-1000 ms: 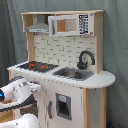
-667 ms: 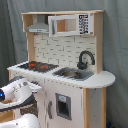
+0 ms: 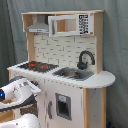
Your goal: Play with the kitchen
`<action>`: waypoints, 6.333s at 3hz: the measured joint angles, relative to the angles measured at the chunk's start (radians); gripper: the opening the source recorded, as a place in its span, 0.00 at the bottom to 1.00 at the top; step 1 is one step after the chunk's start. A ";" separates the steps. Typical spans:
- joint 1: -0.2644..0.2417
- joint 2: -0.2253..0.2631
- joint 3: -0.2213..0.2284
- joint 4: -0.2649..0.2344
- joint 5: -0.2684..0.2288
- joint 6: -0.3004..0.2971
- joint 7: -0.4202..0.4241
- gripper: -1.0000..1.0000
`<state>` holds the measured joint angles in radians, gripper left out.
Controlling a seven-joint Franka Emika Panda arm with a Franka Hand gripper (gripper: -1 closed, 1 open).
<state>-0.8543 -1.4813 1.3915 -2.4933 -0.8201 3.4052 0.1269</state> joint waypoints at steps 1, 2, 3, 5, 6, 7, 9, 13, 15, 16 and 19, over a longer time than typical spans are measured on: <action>-0.001 0.000 -0.002 -0.001 0.000 0.009 0.108 0.00; -0.002 0.000 -0.004 -0.002 0.000 0.015 0.212 0.00; -0.001 0.000 -0.005 -0.003 0.000 0.020 0.331 0.00; -0.001 0.000 -0.007 -0.004 0.000 0.027 0.540 0.00; 0.004 0.000 0.004 0.030 0.001 0.039 0.631 0.00; 0.005 0.000 0.005 0.035 0.001 0.039 0.633 1.00; 0.136 -0.006 0.027 0.063 0.091 0.014 0.674 1.00; 0.137 -0.020 0.124 0.016 0.144 -0.151 1.040 1.00; 0.178 -0.025 0.191 0.012 0.144 -0.290 1.186 1.00; 0.176 -0.031 0.222 0.013 0.142 -0.352 1.261 1.00; 0.048 -0.035 0.268 0.141 0.085 -0.387 1.369 1.00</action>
<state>-0.8059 -1.5167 1.6597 -2.3518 -0.7352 3.0187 1.4961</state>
